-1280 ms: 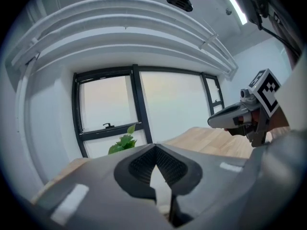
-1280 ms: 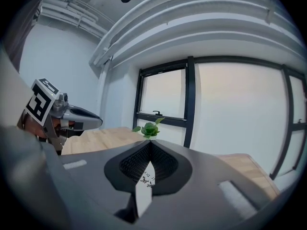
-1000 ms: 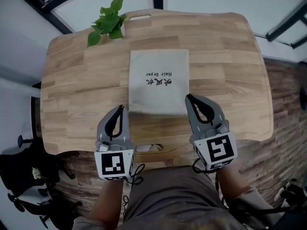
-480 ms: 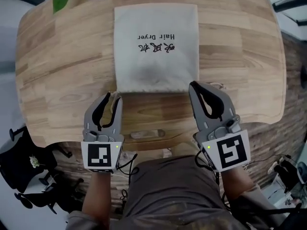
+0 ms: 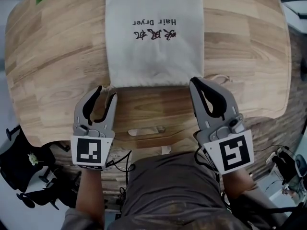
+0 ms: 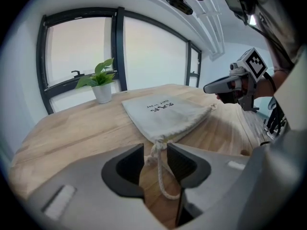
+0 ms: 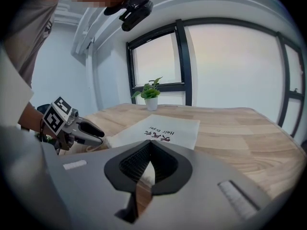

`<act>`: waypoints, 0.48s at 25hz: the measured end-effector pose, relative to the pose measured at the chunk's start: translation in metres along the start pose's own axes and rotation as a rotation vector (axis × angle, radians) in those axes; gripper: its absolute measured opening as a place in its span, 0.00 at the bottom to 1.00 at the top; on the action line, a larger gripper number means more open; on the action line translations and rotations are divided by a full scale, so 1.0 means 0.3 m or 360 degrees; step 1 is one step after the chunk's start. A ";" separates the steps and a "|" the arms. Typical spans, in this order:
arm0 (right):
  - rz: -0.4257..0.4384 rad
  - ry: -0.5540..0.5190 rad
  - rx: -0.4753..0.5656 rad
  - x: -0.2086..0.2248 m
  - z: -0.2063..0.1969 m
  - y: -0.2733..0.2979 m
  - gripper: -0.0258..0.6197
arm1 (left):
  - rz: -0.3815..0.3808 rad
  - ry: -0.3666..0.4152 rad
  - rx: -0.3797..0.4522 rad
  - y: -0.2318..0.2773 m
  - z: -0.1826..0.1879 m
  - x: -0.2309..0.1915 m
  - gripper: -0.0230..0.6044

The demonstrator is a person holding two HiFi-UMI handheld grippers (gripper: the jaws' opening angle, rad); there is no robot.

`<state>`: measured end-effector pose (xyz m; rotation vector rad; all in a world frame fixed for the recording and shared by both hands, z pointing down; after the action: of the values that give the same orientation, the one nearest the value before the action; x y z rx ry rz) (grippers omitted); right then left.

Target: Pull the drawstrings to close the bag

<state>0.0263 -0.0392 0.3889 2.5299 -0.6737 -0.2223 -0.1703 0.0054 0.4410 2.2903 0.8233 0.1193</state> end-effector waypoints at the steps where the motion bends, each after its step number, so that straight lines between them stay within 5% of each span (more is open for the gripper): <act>1: -0.0003 0.0000 -0.0003 -0.001 -0.002 0.000 0.09 | -0.0016 0.0004 -0.0014 0.005 -0.006 0.001 0.28; 12: -0.0048 0.0060 -0.0003 -0.016 -0.004 0.006 0.09 | -0.0039 0.0049 -0.0164 0.036 -0.048 -0.032 0.24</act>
<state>0.0218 -0.0376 0.3909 2.5371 -0.6203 -0.1851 -0.1766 0.0021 0.4599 2.1861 0.8418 0.1821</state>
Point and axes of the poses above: the fingertips, and each gripper's own axes: y forward along the fingers, x to its right, z out of its top, the point moved 1 cm from there along -y, backward along the fingers, and after that the axes turned 14 degrees about -z, right-handed, at the moved point
